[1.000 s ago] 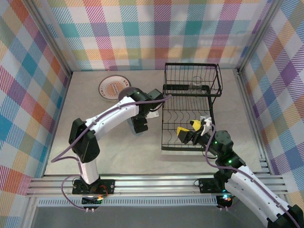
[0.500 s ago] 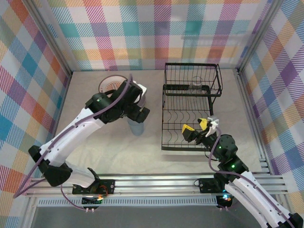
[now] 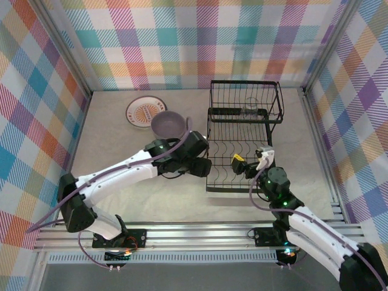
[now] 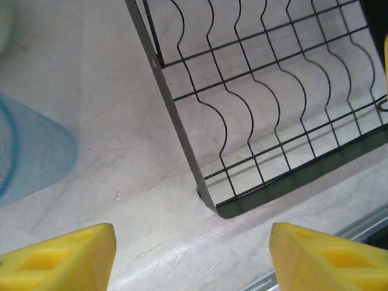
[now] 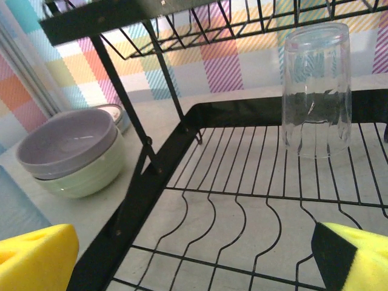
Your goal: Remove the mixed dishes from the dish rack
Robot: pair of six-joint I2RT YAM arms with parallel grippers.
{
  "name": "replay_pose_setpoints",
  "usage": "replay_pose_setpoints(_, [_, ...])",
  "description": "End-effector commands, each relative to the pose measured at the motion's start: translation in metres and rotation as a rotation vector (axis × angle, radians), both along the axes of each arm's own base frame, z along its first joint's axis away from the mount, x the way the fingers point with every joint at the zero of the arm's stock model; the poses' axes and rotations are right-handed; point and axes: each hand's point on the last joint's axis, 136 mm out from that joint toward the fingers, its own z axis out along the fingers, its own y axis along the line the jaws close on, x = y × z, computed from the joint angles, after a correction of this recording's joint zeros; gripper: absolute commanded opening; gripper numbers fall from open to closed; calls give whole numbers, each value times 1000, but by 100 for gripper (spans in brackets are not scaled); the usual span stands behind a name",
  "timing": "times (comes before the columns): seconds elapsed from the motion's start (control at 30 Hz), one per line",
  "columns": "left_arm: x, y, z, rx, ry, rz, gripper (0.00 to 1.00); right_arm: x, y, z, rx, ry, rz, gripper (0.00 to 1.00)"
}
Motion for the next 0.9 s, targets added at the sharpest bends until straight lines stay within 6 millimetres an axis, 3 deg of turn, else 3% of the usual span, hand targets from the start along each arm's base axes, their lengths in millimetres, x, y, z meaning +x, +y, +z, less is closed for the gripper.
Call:
replay_pose_setpoints(0.0, [-1, -17, -19, -38, 42, 37, 65, 13, -4, 34, 10, -156, -58, 99])
replay_pose_setpoints(0.2, [-2, -39, -55, -20, 97, 44, 59, 32, -2, 34, -72, -221, -97, 99])
replay_pose_setpoints(0.33, [2, -40, -73, 22, 107, 62, 57, 55, -2, 26, -83, -227, -114, 99])
replay_pose_setpoints(0.47, [3, -42, -81, 37, 115, 62, 54, 75, 1, 20, -70, -246, -115, 99])
replay_pose_setpoints(0.7, [4, -46, -98, 69, 143, 64, 43, 99, -15, 10, -48, -235, -151, 99])
replay_pose_setpoints(0.87, [6, -51, -104, 68, 162, 65, 26, 118, -21, 2, -67, -221, -168, 100])
